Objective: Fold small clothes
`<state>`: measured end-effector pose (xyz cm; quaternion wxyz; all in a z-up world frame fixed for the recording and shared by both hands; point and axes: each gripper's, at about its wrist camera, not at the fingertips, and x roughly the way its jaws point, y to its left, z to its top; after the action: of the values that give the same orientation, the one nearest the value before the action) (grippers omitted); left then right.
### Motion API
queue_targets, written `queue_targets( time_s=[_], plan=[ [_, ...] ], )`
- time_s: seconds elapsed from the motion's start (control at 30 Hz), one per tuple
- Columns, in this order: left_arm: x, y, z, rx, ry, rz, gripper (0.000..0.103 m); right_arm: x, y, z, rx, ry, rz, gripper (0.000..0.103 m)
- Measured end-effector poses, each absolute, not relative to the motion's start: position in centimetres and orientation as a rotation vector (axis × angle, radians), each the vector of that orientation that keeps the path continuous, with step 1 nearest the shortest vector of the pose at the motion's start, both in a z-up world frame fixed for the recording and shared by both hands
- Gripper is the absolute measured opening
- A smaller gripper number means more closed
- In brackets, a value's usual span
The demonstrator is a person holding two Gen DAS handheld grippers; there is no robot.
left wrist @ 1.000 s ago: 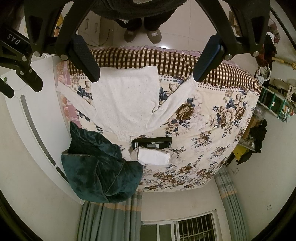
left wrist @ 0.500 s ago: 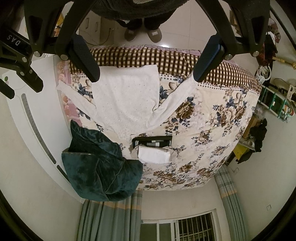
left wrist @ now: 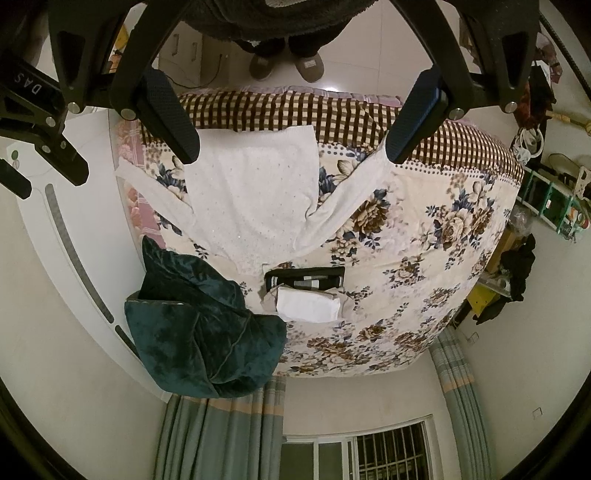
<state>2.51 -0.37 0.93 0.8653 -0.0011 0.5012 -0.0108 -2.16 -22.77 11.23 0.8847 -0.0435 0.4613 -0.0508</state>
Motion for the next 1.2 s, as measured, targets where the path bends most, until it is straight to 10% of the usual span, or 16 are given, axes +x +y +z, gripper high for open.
queue_targets(
  time_s=[0.37,0.77,1.2],
  plan=[
    [6.2,-0.5,-2.1,0.016,1.002,-0.052,0.103,0.5,-23.9,7.2,0.015,0.979,-0.134,0.103],
    [19.7,-2.2,-23.8,0.107,1.209,0.072,0.103,2.4,-49.8,-20.7,0.6,1.193,-0.672,0.103],
    [33.6,-7.1,-47.4,0.116,1.476,0.279,0.103,9.6,-76.4,-49.7,1.102,1.041,-0.995,0.078]
  ],
)
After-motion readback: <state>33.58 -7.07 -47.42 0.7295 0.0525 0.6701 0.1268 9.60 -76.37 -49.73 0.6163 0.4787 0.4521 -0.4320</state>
